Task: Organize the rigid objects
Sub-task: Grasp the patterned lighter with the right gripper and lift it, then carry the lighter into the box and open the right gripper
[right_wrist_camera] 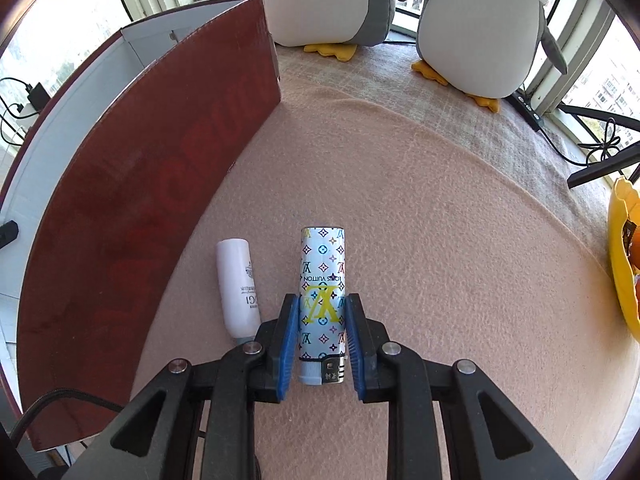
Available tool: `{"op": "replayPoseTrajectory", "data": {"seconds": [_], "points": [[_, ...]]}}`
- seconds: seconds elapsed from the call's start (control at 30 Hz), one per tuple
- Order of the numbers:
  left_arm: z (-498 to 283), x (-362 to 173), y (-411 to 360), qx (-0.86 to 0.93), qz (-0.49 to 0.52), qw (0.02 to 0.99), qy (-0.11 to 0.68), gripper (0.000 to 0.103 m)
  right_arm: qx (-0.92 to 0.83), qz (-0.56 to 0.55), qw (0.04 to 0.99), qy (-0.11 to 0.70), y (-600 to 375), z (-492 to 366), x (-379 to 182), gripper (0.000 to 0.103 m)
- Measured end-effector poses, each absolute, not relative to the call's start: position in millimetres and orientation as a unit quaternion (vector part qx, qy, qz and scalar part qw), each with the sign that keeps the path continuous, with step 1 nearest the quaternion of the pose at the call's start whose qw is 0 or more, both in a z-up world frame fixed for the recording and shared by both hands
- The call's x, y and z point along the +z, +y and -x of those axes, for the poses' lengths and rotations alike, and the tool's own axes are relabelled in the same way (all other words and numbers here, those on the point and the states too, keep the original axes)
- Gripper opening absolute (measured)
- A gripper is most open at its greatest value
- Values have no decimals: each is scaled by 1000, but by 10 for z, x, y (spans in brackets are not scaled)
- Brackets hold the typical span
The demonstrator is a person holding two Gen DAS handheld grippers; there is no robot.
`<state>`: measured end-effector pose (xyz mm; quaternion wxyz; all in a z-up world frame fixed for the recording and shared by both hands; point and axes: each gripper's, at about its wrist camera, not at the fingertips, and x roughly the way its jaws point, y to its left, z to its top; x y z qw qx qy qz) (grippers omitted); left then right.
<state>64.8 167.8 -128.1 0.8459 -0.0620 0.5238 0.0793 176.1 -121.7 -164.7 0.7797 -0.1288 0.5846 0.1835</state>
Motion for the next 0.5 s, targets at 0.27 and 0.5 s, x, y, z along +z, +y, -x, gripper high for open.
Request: {"op": "replayPoseTrajectory", "data": {"seconds": [0.27, 0.5], "points": [[-654, -1271, 1665, 77, 62, 845, 526, 5, 196, 117, 812, 538, -1213, -1549, -1118, 21], [-645, -1271, 1666, 76, 65, 843, 529, 5, 230, 100, 826, 504, -1027, -1622, -789, 21]]}}
